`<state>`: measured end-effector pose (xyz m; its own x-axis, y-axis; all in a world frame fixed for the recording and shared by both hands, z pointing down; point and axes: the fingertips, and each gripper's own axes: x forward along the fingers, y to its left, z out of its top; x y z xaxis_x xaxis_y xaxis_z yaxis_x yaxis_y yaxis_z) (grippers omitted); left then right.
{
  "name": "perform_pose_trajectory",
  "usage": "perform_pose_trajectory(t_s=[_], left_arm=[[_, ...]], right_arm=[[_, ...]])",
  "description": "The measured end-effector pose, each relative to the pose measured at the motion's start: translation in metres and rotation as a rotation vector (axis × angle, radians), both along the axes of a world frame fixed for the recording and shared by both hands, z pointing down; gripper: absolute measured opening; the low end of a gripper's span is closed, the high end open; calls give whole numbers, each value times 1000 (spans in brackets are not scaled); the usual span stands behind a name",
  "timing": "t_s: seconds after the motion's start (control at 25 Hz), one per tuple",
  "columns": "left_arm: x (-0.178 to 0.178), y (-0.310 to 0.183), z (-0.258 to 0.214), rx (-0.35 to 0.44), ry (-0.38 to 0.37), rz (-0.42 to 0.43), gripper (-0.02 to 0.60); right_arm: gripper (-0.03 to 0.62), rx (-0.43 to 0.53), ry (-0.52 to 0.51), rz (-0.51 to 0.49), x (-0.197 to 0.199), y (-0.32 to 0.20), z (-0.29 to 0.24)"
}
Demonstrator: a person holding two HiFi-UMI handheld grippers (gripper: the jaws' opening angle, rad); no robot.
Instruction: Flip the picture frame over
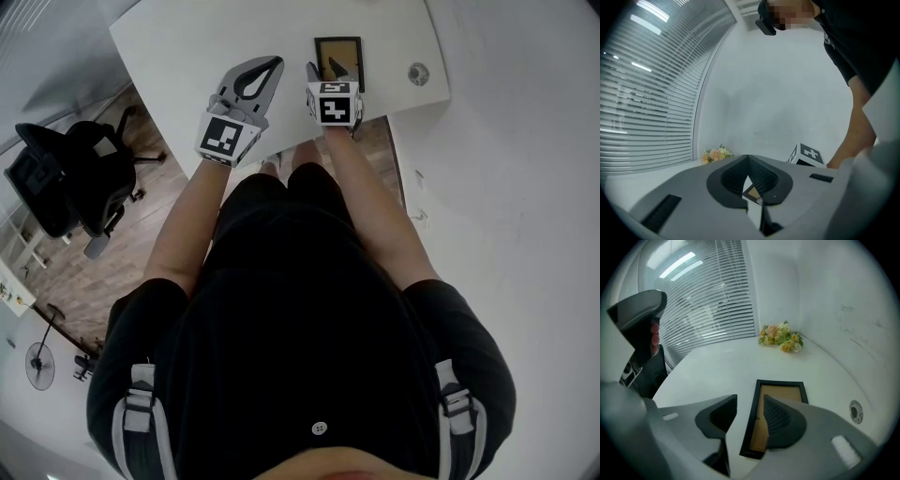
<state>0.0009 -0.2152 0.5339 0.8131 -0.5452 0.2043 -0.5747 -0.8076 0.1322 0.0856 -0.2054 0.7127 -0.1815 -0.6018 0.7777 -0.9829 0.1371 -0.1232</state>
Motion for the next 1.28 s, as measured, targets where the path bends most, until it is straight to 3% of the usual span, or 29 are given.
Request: perform_pose_trajectory(t_s=[1.04,1.28], left_arm=[[5,5,24,-63,-3,-22,8],[-3,11,21,-61,-13,-23,8]], right_arm=[[81,-65,95,9,1,5,30],[52,-71,56,26,-1,6,28]])
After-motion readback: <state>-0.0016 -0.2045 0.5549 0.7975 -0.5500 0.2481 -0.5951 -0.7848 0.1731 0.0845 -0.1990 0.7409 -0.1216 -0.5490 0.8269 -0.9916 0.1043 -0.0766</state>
